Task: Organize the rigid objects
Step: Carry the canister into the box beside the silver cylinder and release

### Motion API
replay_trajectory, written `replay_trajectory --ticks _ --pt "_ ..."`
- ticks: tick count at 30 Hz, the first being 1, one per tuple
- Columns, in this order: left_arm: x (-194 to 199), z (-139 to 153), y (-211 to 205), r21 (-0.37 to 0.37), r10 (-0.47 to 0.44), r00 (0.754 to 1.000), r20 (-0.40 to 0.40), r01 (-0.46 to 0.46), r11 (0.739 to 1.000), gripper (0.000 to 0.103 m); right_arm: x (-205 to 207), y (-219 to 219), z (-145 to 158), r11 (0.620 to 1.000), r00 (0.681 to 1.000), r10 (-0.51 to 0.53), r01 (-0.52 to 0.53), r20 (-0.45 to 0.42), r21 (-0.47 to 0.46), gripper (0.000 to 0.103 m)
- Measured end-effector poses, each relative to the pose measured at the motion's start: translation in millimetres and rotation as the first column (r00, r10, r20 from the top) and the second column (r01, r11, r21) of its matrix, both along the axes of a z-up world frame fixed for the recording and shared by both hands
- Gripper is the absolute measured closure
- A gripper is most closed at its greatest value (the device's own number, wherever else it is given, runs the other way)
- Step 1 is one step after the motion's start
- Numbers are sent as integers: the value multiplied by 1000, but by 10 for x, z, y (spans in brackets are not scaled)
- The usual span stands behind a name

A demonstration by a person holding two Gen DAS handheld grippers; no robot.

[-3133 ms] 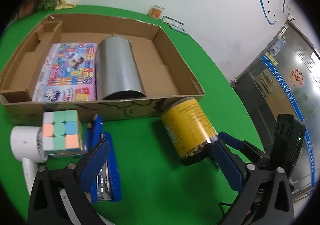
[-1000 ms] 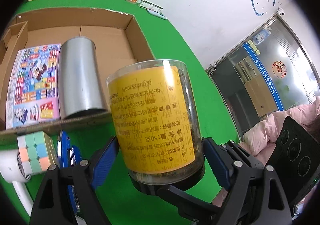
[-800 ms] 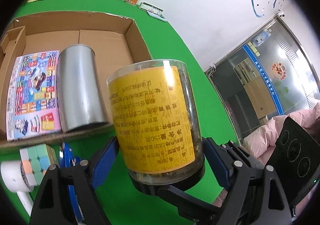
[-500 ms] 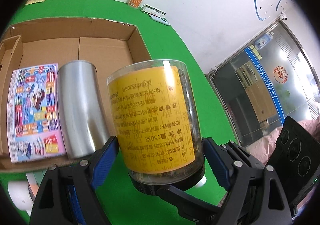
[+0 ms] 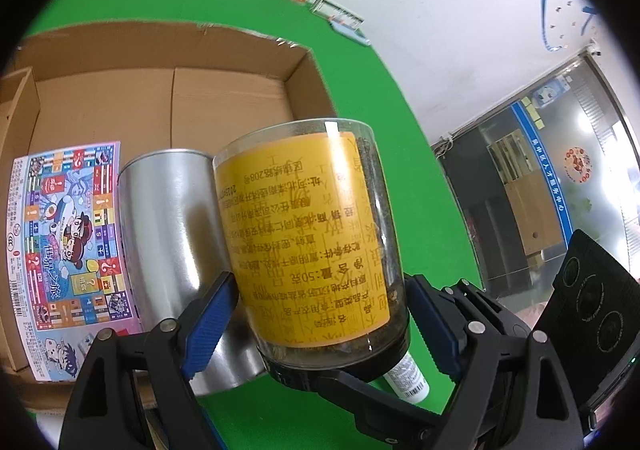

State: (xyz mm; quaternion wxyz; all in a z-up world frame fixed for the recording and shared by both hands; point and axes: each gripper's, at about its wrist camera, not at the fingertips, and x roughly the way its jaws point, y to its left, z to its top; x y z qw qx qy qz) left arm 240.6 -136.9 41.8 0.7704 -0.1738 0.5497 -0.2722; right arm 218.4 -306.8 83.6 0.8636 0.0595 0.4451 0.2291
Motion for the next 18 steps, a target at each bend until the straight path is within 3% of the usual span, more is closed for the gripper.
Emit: replay_trajectory --ticks 5,18 --pt "30 -111 -56 5 9 999 -37 -9 1000 18 128 0 -186 1000 999 -11 10 -40 -7 26" --pt "142 -162 -292 105 -21 997 -70 28 994 20 270 -161 -397 999 994 -49 48 -97 -9 26"
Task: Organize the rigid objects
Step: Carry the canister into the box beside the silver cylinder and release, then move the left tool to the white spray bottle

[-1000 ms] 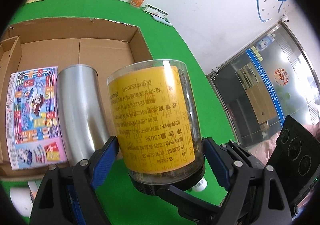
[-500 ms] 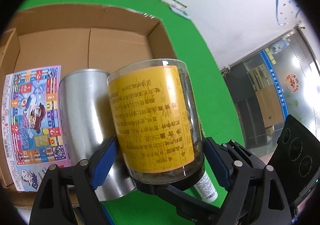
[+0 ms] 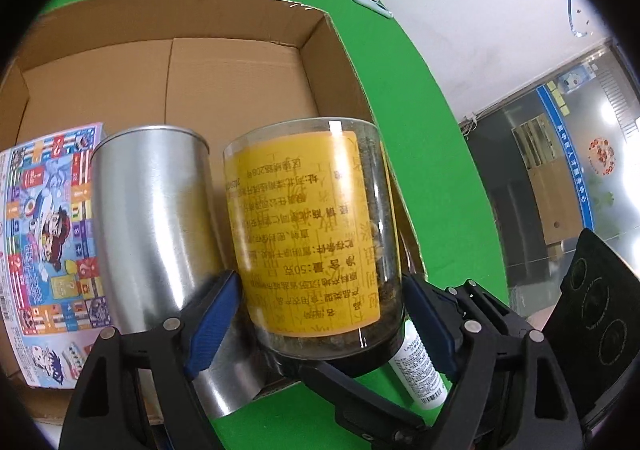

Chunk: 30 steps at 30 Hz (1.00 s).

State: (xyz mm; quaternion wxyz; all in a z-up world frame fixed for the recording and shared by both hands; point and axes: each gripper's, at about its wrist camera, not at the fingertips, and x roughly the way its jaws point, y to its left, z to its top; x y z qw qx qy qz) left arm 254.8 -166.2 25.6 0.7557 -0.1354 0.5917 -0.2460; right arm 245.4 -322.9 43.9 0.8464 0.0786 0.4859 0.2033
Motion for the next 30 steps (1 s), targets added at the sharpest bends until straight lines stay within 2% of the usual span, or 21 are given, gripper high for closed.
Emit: replay_trajectory --ticks 2,6,10,14,19,21,22,24,25,26,27,29,30 --pt "17 9 -32 26 -5 1000 5 5 1000 21 20 -19 -55 1000 1000 3 -3 -18 17 26" --pt "95 0 44 -13 16 999 -42 -17 1000 21 74 -45 -163 1000 999 -2 2 -45 15 26" --pt "107 80 169 -27 42 999 -20 -42 999 21 166 -42 -305 1000 997 -6 5 -82 -7 28" --pt "72 126 284 -31 56 998 -5 -56 998 21 204 34 -339 999 997 -10 6 -78 -48 28" --pt "-82 243 435 -16 86 994 69 -85 996 21 183 122 -328 995 996 5 -14 -85 -100 23" --pt "-192 345 508 -3 111 984 140 -111 994 21 131 160 -316 993 996 11 -21 -86 -115 22" --pt "-263 423 549 5 123 974 189 -127 992 21 119 156 -305 993 996 7 -17 -84 -115 23" --pt "-410 563 622 27 143 946 290 -157 987 21 -51 149 -208 989 1000 -9 5 -24 -151 21" --pt "-539 670 679 50 162 916 368 -193 980 21 -182 156 -124 980 999 -20 29 45 -198 14" --pt "-611 726 707 63 175 895 411 -219 974 20 -256 156 -67 975 996 -23 41 86 -217 10" --pt "-738 807 746 87 189 858 478 -261 961 20 -376 161 27 972 988 -31 65 149 -226 1" --pt "-935 895 769 121 189 808 558 -304 945 19 -612 135 153 972 969 -64 114 239 -204 1" --pt "-1036 934 769 134 185 783 594 -323 937 19 -693 126 183 972 963 -78 131 258 -195 1"
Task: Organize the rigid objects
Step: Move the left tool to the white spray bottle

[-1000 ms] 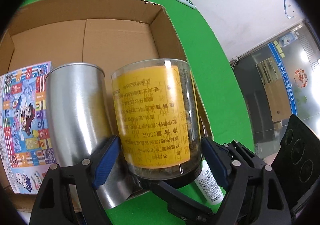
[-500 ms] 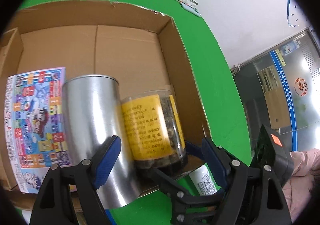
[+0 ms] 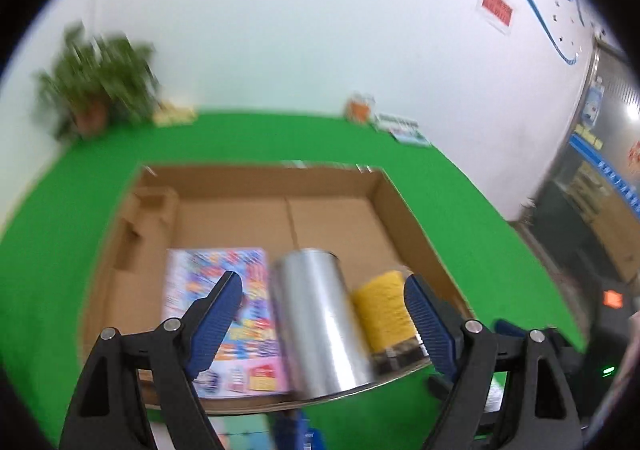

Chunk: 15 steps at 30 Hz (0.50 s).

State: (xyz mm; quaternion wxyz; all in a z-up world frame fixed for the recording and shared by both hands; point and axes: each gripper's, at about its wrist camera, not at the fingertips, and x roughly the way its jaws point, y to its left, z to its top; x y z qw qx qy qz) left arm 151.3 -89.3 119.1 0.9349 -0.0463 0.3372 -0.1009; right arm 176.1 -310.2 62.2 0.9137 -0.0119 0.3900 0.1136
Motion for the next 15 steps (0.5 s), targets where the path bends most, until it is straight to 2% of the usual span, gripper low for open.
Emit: replay_trajectory --ticks 2,4,6,8,9,10,11,13,14,15 --pt "-210 38 -5 42 32 997 73 -35 999 17 -180 -22 35 999 999 -28 27 24 25 1" --pt "-330 37 -9 47 40 994 104 -45 998 17 -298 -3 49 999 999 -35 34 27 37 1" --pt "-446 6 -24 26 27 993 114 -30 999 17 -426 37 74 999 999 -30 29 38 23 1" --pt "-559 -27 0 -26 19 993 115 -16 1000 23 -512 38 118 1000 998 -18 18 53 17 2" --pt "-603 -53 2 -49 12 994 111 -7 999 34 -557 39 143 1000 998 -10 9 59 24 12" --pt "-616 -76 1 -58 -3 996 88 8 998 69 -607 25 169 999 998 -2 0 62 34 29" --pt "-614 -85 -29 -43 -13 998 61 16 999 98 -645 6 188 999 998 4 -6 56 41 33" --pt "-639 -90 -73 -24 -10 998 63 11 1000 100 -709 -18 206 999 998 10 -13 55 45 33" --pt "-670 -88 -92 -16 -7 997 77 9 1000 95 -733 -24 216 999 998 11 -14 60 45 30" --pt "-692 -77 -111 -5 -4 996 86 5 1000 88 -768 -32 237 999 998 9 -12 67 44 14"
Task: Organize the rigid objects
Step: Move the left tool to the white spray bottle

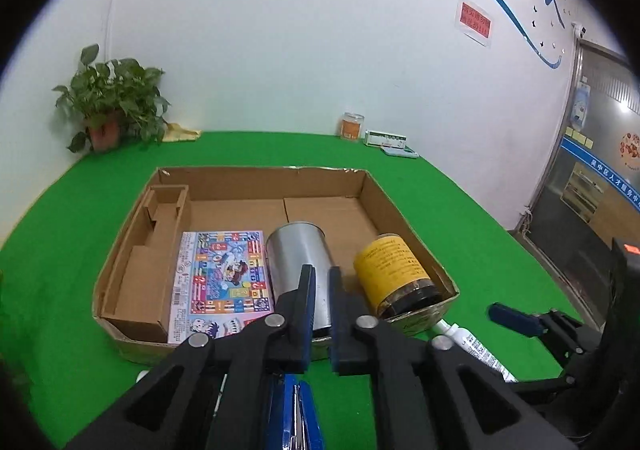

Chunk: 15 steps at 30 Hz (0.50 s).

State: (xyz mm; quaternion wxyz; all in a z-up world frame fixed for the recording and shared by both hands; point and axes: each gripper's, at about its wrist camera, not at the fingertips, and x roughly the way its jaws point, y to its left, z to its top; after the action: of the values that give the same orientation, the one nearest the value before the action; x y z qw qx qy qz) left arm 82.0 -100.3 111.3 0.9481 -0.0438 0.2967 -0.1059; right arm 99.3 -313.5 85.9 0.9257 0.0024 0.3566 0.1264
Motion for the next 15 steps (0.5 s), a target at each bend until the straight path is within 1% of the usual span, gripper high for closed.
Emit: replay_trajectory --ticks 1,2,3,4,5,8,15 --pt "-8 13 -17 13 11 1000 -1 -11 1000 52 -19 -7 18 1000 1000 -5 5 8 0 1" --pt "-26 26 -11 10 35 999 5 -35 999 9 -45 -35 43 1000 1000 -15 15 26 1 1" --pt "-59 39 23 -7 62 998 33 -62 998 1 -72 -59 75 1000 999 -24 24 45 6 1" --pt "-100 65 50 -30 85 994 68 -83 996 0 -80 -73 92 1000 998 -26 26 49 6 1" --pt "-125 89 64 -43 97 992 86 -94 995 0 -92 -79 110 1000 998 -26 25 49 4 1" --pt "-94 92 73 -50 86 995 54 -83 995 0 -107 -101 131 1000 998 -26 27 57 -8 1" --pt "-110 33 26 -35 76 996 40 -74 997 0 -106 -136 111 1000 998 -9 9 55 -2 1"
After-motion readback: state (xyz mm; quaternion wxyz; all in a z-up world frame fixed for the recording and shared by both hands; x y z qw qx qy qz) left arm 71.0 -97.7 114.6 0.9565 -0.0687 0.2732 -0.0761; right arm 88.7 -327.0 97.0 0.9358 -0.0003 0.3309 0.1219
